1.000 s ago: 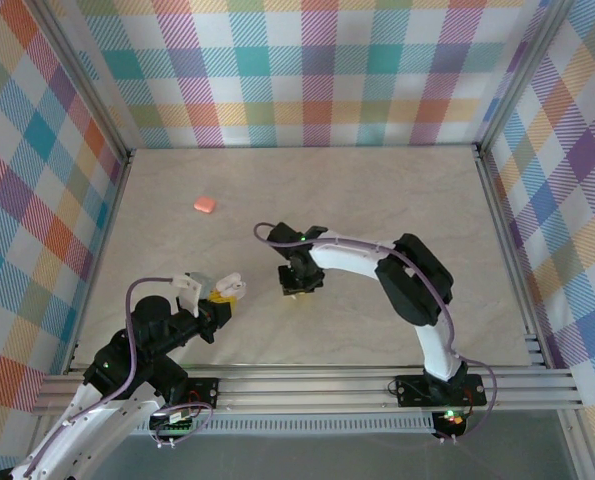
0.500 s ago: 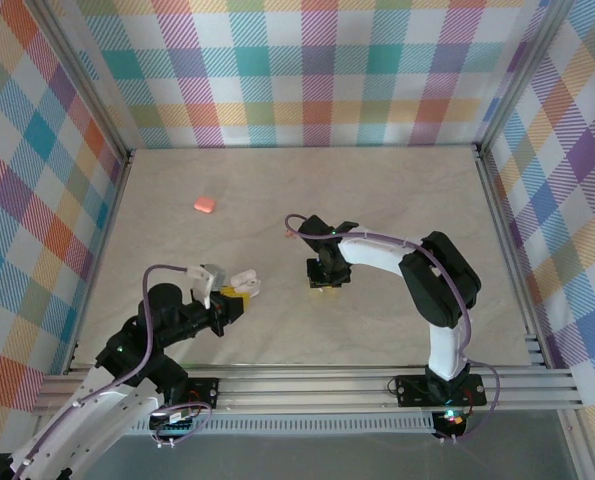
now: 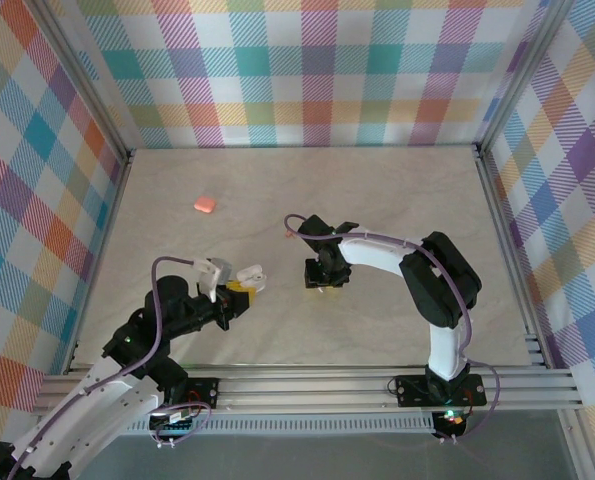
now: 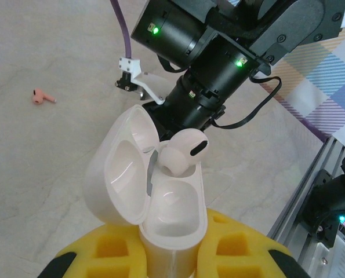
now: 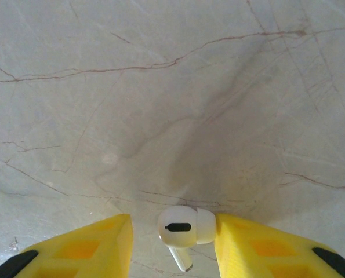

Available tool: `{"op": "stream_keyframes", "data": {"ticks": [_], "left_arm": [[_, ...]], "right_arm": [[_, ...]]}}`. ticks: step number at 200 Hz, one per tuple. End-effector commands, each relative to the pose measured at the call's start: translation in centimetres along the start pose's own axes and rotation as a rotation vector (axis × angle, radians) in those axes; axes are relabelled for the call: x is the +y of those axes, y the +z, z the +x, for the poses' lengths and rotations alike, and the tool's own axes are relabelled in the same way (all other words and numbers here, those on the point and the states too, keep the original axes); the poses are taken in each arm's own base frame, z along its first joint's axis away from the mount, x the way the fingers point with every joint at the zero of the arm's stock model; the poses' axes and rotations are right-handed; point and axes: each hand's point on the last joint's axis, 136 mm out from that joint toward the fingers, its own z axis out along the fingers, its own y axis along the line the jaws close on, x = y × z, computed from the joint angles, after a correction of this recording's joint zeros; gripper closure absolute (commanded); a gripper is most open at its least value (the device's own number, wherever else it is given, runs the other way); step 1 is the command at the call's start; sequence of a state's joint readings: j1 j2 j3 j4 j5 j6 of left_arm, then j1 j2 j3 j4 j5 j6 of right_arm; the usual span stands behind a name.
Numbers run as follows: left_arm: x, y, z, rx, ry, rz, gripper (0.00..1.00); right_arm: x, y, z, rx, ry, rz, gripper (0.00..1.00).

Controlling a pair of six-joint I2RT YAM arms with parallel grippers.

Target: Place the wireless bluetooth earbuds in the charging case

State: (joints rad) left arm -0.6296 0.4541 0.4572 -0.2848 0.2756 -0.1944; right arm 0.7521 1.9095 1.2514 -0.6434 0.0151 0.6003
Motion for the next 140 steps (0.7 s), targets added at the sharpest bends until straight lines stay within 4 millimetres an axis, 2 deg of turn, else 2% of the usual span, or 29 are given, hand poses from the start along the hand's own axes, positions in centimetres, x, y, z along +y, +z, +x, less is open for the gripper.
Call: {"op": "stream_keyframes", "data": {"ticks": [1, 103, 140], "left_arm": [[-0.4, -0.7, -1.3, -0.033, 0.019, 0.000, 1.00], [-0.3, -0.9, -0.7, -0.015, 0.023, -0.004, 1.00], [-1.2, -0.7, -0.7, -0.025, 0.065, 0.051, 1.00]], "right_arm": [[-1.0, 0.9, 0.0, 0.032, -0.011, 0.044, 0.58], [-1.5, 2.1, -0.5, 0.058, -0.005, 0.080, 0.73], [-0.6, 0.8, -0.9, 0.018, -0.025, 0.022, 0.75]]}}
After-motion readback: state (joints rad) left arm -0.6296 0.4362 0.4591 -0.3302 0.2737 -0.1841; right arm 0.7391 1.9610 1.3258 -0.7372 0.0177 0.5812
